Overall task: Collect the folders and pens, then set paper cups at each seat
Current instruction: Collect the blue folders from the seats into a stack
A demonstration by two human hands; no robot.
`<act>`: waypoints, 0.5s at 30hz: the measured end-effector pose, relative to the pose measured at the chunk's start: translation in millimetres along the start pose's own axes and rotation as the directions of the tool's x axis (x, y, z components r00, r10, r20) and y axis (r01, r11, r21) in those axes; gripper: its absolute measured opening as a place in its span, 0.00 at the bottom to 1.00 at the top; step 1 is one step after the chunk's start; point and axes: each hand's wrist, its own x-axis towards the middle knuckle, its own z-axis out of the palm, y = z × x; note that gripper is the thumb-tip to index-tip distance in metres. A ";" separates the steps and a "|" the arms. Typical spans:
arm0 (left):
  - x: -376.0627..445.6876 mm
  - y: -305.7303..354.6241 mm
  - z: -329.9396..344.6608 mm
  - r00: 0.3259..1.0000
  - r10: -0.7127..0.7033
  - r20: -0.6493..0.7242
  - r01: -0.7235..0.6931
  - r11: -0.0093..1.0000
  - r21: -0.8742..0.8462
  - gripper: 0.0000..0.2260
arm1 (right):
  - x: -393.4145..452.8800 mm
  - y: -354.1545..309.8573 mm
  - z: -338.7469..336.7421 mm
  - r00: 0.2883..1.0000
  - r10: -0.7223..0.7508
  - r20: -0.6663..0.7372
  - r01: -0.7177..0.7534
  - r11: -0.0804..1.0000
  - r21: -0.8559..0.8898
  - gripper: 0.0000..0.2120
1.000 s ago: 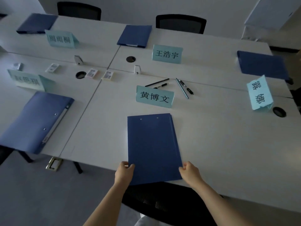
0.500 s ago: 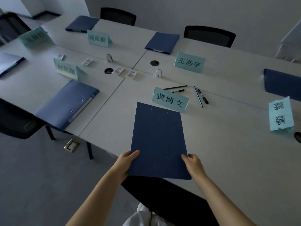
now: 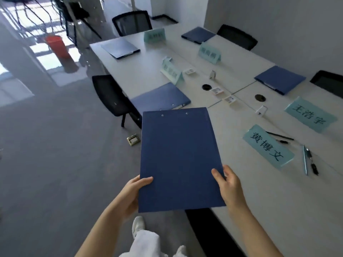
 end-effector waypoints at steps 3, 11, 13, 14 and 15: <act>-6.5 10.6 -32.1 0.996 -0.007 -0.087 0.000 0.997 -0.077 0.15 | 8.4 -14.2 41.8 0.995 -0.033 0.089 0.031 0.999 0.023 0.04; -8.9 91.5 -169.5 0.960 0.102 -0.262 -0.164 0.960 -0.229 0.16 | 47.1 -68.7 210.8 0.953 -0.055 0.299 0.035 0.997 0.073 0.05; -8.2 112.0 -204.5 0.940 0.121 -0.318 -0.191 0.961 -0.200 0.16 | 57.1 -81.8 253.0 0.942 -0.060 0.331 0.043 0.997 0.059 0.05; -8.7 121.3 -220.2 0.933 0.125 -0.337 -0.195 0.963 -0.185 0.15 | 61.4 -87.5 271.7 0.936 -0.061 0.346 0.043 0.997 0.057 0.05; -9.5 128.6 -233.3 0.931 0.125 -0.344 -0.194 0.966 -0.174 0.14 | 64.9 -92.0 286.2 0.932 -0.057 0.359 0.043 0.998 0.047 0.06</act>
